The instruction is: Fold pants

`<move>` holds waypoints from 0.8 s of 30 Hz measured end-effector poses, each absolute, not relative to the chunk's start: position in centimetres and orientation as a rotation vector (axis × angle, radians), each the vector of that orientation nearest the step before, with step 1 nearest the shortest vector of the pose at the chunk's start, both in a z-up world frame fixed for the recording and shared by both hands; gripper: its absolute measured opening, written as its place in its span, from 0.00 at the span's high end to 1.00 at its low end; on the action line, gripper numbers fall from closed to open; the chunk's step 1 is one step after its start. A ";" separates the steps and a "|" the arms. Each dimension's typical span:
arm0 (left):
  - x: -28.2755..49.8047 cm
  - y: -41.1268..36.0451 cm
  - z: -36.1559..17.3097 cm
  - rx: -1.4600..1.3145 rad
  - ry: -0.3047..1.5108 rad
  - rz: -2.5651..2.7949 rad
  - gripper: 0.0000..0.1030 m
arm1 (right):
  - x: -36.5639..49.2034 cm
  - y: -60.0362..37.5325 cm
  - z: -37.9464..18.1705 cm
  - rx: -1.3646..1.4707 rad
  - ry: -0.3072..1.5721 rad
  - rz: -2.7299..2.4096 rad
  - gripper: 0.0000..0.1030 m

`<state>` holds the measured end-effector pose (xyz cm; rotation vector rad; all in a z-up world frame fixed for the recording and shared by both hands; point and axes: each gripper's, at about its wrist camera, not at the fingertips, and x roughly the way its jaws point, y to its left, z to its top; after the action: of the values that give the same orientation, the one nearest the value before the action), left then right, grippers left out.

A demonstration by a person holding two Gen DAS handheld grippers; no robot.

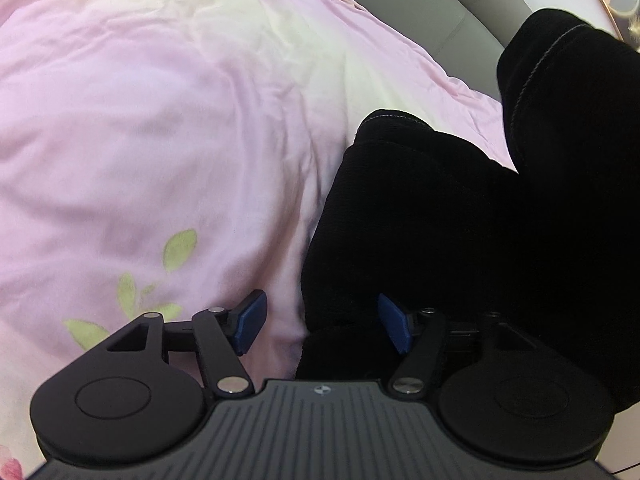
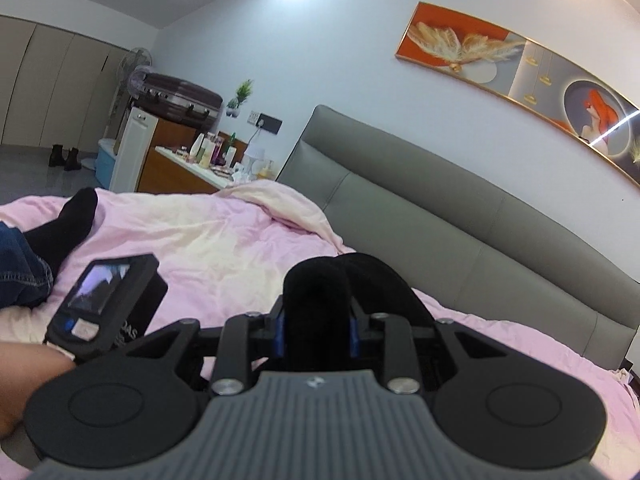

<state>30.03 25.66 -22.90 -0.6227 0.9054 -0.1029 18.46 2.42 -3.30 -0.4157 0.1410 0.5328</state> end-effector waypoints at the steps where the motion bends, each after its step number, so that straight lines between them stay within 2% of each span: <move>1: 30.0 25.8 -23.0 -0.637 0.907 -0.105 0.26 | 18.3 2.4 -2.9 -0.407 0.129 0.537 0.77; 6: 30.2 26.2 -22.9 -0.656 0.911 -0.117 0.26 | 18.0 4.4 -3.2 -0.461 0.133 0.580 0.77; 12: 30.2 27.7 -22.0 -0.673 0.931 -0.195 0.28 | 21.4 4.9 -8.7 -0.433 0.358 0.658 0.77; 18: 29.3 31.2 -19.7 -0.631 0.917 -0.079 0.33 | 20.5 6.7 -11.8 -0.607 0.311 0.670 0.76; 24: 27.9 34.5 -17.0 -0.802 0.803 -0.014 0.32 | 20.1 9.7 -18.0 -0.852 0.282 0.642 0.71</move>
<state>27.89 34.51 -17.02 -0.8025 0.8026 -0.0139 20.12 9.65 -18.00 -0.8517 0.2825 0.6416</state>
